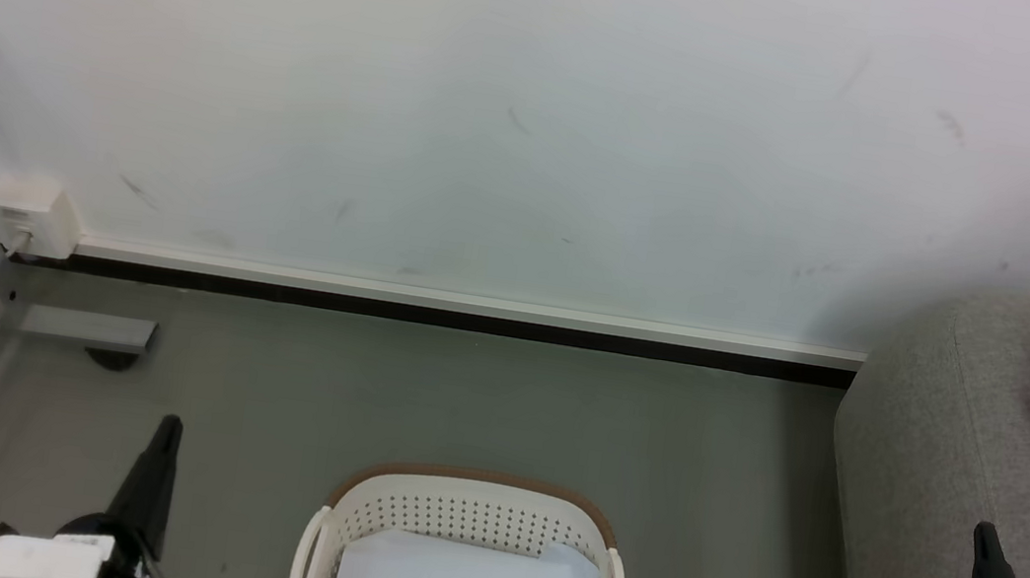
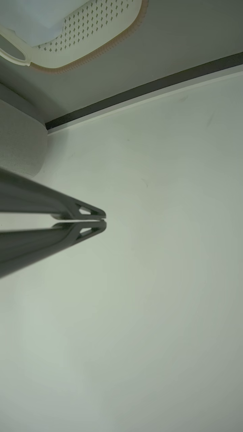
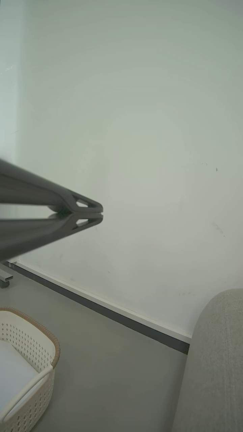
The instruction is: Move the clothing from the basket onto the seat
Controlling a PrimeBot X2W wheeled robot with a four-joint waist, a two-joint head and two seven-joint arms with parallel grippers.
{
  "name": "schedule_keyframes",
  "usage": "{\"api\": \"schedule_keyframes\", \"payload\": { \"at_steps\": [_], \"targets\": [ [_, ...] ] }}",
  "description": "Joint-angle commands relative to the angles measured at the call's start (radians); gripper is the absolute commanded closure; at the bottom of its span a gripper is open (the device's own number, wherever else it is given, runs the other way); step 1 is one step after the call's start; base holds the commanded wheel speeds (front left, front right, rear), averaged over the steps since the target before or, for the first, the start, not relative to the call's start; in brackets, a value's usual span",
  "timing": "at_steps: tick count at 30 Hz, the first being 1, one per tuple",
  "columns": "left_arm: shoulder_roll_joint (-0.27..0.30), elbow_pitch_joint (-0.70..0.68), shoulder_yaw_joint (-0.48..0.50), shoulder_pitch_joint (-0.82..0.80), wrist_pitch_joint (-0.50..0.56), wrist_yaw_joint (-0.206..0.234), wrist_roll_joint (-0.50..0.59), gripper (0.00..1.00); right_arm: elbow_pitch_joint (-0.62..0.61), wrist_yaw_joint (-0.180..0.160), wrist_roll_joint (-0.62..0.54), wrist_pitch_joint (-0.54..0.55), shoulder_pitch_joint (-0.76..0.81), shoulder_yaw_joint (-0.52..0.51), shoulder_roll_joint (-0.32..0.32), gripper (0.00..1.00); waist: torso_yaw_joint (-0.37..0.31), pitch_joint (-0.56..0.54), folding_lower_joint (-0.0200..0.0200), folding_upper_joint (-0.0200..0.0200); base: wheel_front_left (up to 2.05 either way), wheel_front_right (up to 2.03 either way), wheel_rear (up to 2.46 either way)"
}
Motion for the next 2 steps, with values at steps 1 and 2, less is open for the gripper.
{"api": "schedule_keyframes", "payload": {
  "at_steps": [1, 2],
  "targets": [
    [0.002, -0.003, 0.002, -0.007, 0.004, -0.006, -0.014, 1.0, -0.004, -0.002, 0.002, 0.002, -0.013, -0.003, -0.007, 1.0, 0.0, 0.0, 0.0, 0.0, 0.0, 0.0, 0.0],
    [0.002, -0.003, 0.002, -0.007, 0.004, -0.006, -0.014, 1.0, -0.004, -0.002, 0.002, 0.002, -0.013, -0.003, -0.007, 1.0, 0.0, 0.0, 0.0, 0.0, 0.0, 0.0, 0.0]
  ]
}}
